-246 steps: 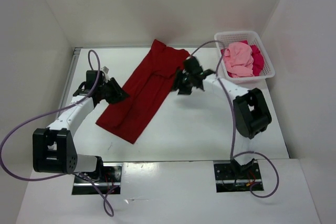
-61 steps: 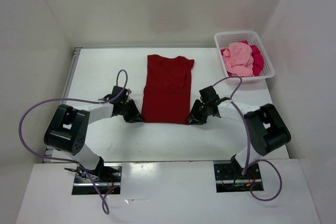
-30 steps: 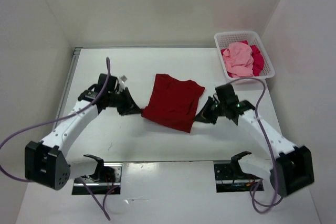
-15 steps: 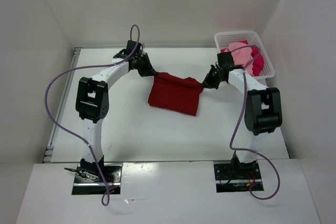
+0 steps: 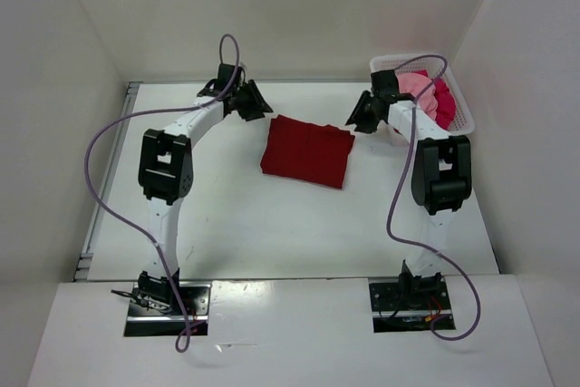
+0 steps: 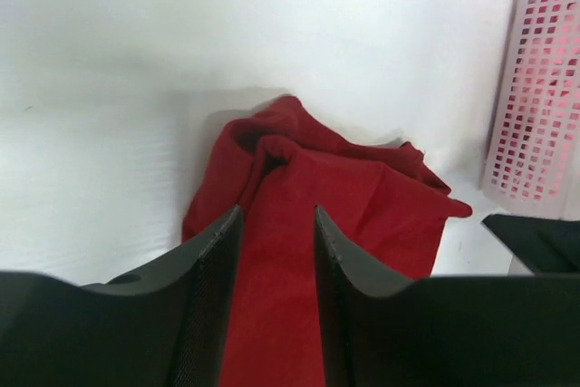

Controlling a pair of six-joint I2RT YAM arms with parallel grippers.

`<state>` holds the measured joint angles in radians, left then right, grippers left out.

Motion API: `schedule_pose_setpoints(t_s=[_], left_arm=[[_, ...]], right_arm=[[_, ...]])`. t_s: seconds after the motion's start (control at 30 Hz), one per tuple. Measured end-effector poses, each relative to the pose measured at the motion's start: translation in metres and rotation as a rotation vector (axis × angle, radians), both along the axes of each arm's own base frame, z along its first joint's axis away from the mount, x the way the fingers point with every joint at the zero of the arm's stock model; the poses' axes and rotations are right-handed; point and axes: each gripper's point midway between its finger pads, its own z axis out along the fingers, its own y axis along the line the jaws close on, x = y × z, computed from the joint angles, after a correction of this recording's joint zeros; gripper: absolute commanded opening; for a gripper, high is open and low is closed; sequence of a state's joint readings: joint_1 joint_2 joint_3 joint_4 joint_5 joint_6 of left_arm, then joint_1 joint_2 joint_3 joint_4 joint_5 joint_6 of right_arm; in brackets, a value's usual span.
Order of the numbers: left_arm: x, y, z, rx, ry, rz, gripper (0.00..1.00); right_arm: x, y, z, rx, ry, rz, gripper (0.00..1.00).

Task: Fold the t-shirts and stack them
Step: Fold the long partially folded tshirt into a neat square, then put the neatly folded tshirt into the corner of the board with the left arm

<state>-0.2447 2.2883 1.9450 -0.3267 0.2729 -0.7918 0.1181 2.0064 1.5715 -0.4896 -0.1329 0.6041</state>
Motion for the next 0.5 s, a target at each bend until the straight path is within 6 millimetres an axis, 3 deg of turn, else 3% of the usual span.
schedule_pose_setpoints(t_s=[0.07, 0.1, 0.13, 0.17, 0.27, 0.4, 0.5], left_arm=[[-0.009, 0.005, 0.009, -0.002, -0.020, 0.008, 0.45], [-0.015, 0.008, 0.013, -0.005, -0.028, 0.010, 0.44], [-0.024, 0.009, 0.018, -0.008, -0.040, 0.008, 0.44], [-0.038, 0.008, 0.020, -0.010, -0.039, -0.001, 0.44], [-0.069, -0.017, 0.019, -0.028, -0.037, -0.070, 0.42], [-0.098, -0.060, -0.017, -0.032, 0.023, -0.186, 0.42], [-0.120, -0.059, -0.058, -0.005, 0.108, -0.202, 0.42]], right_arm=[[0.003, 0.000, 0.013, -0.015, -0.034, 0.001, 0.47], [0.000, 0.002, 0.019, -0.017, -0.044, 0.004, 0.42], [-0.003, 0.005, 0.026, -0.017, -0.061, 0.013, 0.34], [-0.012, 0.011, 0.032, -0.010, -0.071, 0.025, 0.19], [-0.040, 0.037, 0.039, 0.027, -0.074, 0.081, 0.03], [-0.073, 0.076, 0.012, 0.073, -0.009, 0.171, 0.00], [-0.100, 0.085, -0.023, 0.090, 0.085, 0.196, 0.00]])
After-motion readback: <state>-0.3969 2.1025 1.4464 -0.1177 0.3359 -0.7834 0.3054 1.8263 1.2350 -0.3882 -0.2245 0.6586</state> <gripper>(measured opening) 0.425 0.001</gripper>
